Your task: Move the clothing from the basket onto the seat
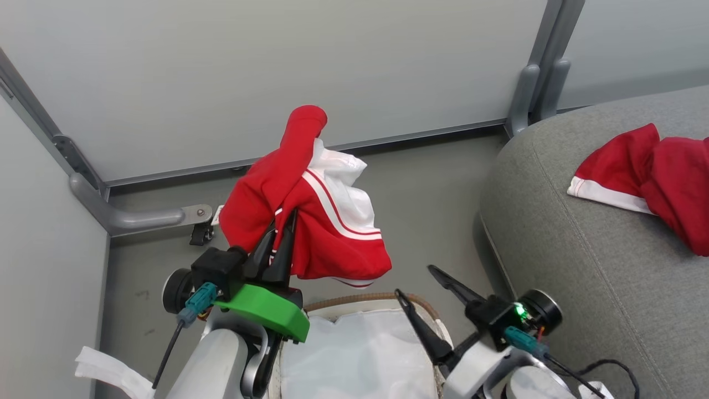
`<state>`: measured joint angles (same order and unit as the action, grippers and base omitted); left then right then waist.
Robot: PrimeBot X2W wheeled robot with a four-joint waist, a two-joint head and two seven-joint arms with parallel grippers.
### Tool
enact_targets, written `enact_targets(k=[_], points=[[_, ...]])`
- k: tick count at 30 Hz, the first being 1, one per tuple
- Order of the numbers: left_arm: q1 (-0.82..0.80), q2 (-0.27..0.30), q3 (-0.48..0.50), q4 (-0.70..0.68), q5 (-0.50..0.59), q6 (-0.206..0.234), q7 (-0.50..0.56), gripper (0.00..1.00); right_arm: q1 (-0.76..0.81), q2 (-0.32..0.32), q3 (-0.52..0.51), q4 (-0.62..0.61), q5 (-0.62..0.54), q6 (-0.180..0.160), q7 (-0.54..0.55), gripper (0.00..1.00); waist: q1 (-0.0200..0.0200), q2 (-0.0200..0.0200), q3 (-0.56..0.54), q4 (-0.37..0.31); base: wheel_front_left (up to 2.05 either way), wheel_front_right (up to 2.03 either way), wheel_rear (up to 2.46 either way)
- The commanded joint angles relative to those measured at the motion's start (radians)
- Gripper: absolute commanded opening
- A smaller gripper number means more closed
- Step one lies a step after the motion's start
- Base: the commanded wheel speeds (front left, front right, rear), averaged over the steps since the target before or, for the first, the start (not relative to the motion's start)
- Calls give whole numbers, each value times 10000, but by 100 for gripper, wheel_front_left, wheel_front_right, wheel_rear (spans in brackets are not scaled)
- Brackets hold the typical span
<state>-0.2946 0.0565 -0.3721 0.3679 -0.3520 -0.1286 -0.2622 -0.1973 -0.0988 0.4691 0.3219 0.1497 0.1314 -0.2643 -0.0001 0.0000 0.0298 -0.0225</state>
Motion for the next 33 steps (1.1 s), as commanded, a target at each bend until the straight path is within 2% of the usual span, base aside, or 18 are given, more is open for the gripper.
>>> enact_targets(k=[1,5,8,13,20,23,28,29,30,31,32,33], points=[[-161,18,-32,-7,49,-35,-38,0,-257,-127,332,-73,-82,-14,1,100,1,0,40,5,0,0,0],[-211,1,-131,52,-8,-34,-38,0,-1180,-246,1552,40,-218,-14,1,100,1,0,115,24,0,0,0],[-272,-12,-220,72,-43,-34,-38,0,-1807,-207,2082,490,-349,-14,1,100,1,0,152,73,0,0,0],[-374,-26,-450,88,-139,-34,-38,0,-2425,100,2274,1554,-684,-14,3,100,1,0,195,282,0,0,0],[-559,-44,-960,74,-254,-35,-38,0,-3020,415,1862,2888,-1213,-14,1,100,1,0,379,624,0,0,0],[-644,-48,-1150,11,-380,-35,-38,0,-3214,452,1790,3304,-1409,-14,1,100,1,0,512,735,0,0,0],[-814,-46,-1555,-101,-574,-35,-38,0,-3469,446,1959,3502,-1058,-14,1,100,1,0,692,933,0,0,0],[-834,-47,-1626,-108,-604,-35,-38,0,-3497,447,1983,3532,-978,-14,1,88,1,0,712,962,0,0,0],[-865,-48,-1712,-129,-630,-35,-38,0,-3485,455,2018,3534,-836,-14,1,51,1,0,729,1005,0,0,0],[-882,-47,-1757,-152,-695,-35,-38,0,-3475,461,2039,3555,-755,-14,1,21,1,0,739,1036,0,0,0],[-911,-43,-1819,-159,-723,-35,-38,0,-3449,457,2078,3575,-582,-14,1,0,1,0,748,1067,0,0,0],[-935,-44,-1881,-165,-764,-35,-38,0,-3421,455,2120,3605,-453,-14,1,0,1,0,750,1098,0,0,0]])
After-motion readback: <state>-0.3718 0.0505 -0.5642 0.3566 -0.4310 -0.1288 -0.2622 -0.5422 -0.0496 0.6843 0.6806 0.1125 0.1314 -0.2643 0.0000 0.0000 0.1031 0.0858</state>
